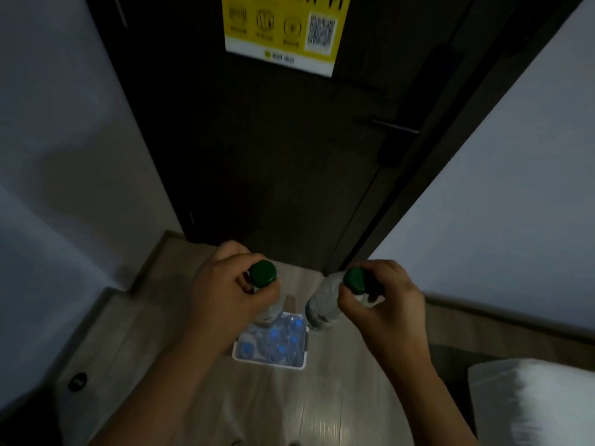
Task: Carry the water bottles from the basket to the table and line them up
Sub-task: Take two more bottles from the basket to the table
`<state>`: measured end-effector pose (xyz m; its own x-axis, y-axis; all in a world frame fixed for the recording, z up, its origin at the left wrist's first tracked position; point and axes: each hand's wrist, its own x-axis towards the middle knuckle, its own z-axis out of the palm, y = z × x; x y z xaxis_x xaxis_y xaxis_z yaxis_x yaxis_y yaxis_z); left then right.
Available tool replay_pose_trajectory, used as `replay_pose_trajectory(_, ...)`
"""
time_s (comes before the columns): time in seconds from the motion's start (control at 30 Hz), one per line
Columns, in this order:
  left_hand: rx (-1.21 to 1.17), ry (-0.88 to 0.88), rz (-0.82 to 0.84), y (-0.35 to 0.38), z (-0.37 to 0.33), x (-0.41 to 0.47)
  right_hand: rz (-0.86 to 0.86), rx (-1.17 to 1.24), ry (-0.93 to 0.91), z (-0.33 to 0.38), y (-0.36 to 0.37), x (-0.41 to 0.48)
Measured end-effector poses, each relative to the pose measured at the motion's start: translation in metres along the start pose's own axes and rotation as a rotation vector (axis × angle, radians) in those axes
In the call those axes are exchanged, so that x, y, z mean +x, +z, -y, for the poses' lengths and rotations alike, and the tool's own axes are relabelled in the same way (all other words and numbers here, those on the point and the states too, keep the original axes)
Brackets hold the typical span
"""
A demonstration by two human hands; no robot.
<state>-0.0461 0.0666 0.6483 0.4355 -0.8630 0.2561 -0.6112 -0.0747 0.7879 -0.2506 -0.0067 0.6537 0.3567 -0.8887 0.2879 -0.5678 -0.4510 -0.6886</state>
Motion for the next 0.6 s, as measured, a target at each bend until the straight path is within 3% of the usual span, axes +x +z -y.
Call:
replay_pose_trajectory(0.27, -0.171, 0.237, -0.290, -0.065, -0.070, 0.022, -0.223, 0.229, -0.201, 0.087, -0.046, 0.029)
replay_pose_trajectory(0.37, -0.241, 0.235, -0.358, -0.079, -0.091, 0.025, -0.300, 0.380, -0.231, 0.114, -0.052, 0.036)
replay_pose_trajectory(0.47, -0.342, 0.197, -0.390, -0.088, -0.105, 0.026, -0.309, 0.596, -0.210, 0.135, -0.055, 0.041)
replay_pose_trajectory(0.6, -0.352, 0.272, -0.384, -0.100, -0.118, 0.028, -0.271, 0.670, -0.273, 0.149, -0.059, 0.054)
